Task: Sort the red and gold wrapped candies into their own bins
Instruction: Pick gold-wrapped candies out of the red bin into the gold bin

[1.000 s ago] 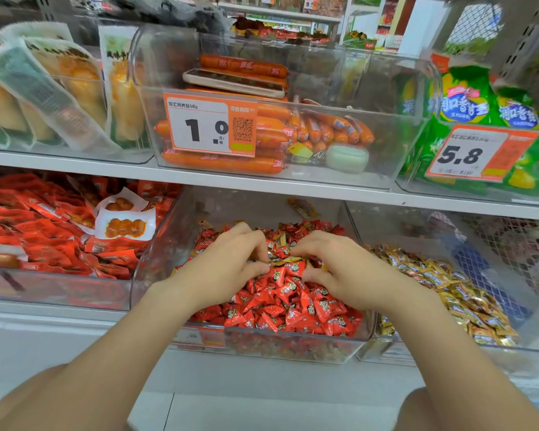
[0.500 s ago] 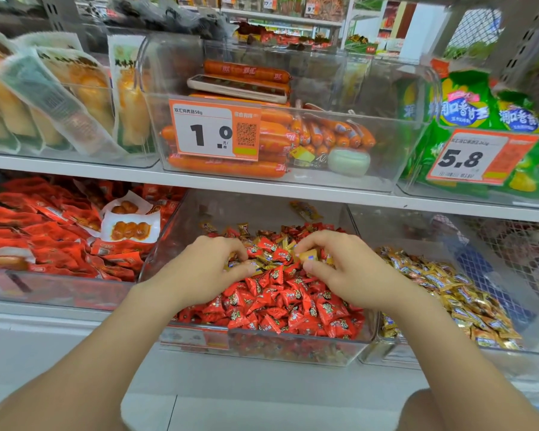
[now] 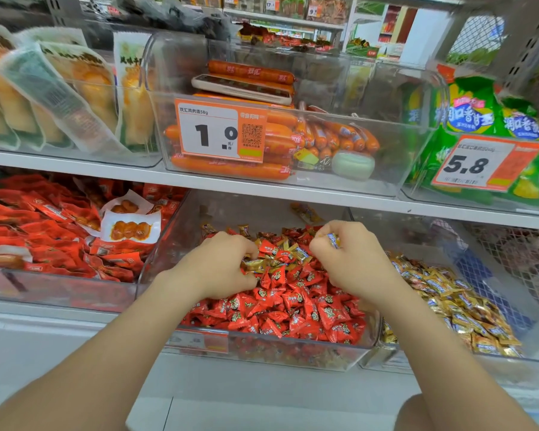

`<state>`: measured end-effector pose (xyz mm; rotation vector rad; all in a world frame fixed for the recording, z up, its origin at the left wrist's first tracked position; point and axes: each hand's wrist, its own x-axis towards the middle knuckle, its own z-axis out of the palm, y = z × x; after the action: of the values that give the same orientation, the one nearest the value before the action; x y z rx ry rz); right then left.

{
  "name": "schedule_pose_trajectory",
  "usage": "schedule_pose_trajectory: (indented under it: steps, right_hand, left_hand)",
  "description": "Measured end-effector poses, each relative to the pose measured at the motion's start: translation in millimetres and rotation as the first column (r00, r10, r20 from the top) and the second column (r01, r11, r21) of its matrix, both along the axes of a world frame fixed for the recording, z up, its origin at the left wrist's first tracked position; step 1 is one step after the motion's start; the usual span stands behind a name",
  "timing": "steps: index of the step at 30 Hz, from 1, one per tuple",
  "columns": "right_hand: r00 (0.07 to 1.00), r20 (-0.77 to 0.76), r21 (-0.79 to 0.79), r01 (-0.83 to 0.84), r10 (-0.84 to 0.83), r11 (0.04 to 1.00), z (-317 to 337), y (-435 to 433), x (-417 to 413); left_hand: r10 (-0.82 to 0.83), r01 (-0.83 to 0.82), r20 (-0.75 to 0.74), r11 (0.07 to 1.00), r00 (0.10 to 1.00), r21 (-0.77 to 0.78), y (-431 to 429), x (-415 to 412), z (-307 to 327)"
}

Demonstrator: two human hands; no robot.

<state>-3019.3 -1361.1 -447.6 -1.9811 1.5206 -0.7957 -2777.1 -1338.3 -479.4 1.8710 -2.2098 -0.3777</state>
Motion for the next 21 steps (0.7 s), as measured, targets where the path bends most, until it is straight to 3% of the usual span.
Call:
schedule_pose_trajectory:
  steps: [3,8,14,18,21]
  right_hand:
    - [0.995,0.000,-0.030,0.103,-0.103,0.994,0.6,-4.2,1.7]
    - [0.996,-0.039,-0.079,0.081,-0.085,0.994,-3.6,-10.1,2.4]
    - [0.958,-0.287,-0.273,-0.068,-0.014,0.960,-19.2,-22.8,9.0]
    - [0.881,-0.472,-0.206,-0.140,0.027,0.968,-14.5,-24.9,18.1]
    - [0.767,-0.631,-0.072,-0.207,0.116,0.976,-15.3,-30.0,24.2]
  left_hand:
    - [0.009,-0.009,-0.015,0.999,1.000,-0.039,-0.4,-1.3,-0.4]
    - [0.043,-0.049,-0.080,0.996,0.996,-0.069,2.6,8.7,-2.2]
    - [0.024,-0.046,-0.199,0.994,0.980,-0.104,16.3,14.5,3.3]
    - [0.068,-0.087,-0.319,0.995,0.945,-0.046,24.8,16.1,5.2]
    - [0.092,-0.111,-0.328,0.993,0.940,-0.037,27.3,14.1,8.0]
